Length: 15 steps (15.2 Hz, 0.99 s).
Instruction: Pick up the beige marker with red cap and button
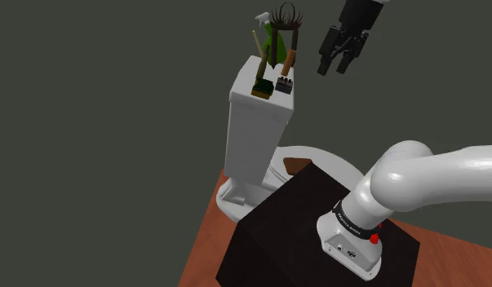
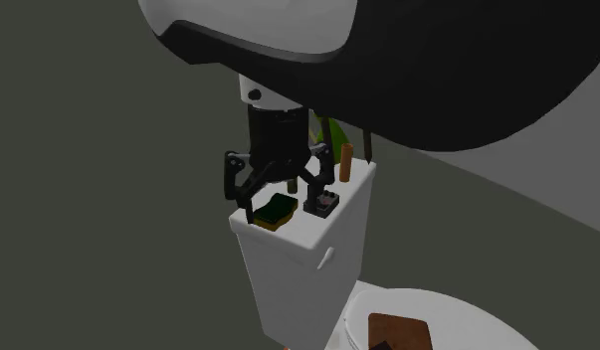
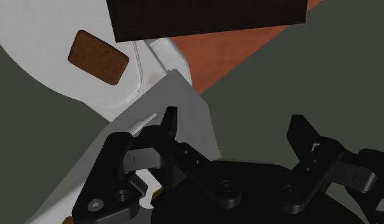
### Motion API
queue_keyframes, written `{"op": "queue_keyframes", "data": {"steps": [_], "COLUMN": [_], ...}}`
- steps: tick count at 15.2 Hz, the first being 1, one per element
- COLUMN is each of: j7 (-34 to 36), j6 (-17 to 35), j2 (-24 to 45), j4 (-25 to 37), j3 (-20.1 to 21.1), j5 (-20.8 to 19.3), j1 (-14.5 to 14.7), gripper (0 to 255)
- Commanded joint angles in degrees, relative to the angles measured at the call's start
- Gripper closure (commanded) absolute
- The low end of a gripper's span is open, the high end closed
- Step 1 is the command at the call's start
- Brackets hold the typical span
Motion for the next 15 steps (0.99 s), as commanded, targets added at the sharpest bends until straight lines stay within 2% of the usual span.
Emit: {"op": "queue_keyframes", "data": {"steps": [1,8,15], "j7": [0.0,-0.65,-0.75], "j6": [0.0,9.29,16.02], "j2": [0.0,12.22,25.12], "j4": [0.0,5.03,13.42], "j3": [0.0,-1.27,-2.57], "j5": [0.0,-3.25,-5.93], "j1": [0.0,-1.93,-3.62], "gripper": [0,0,0]}}
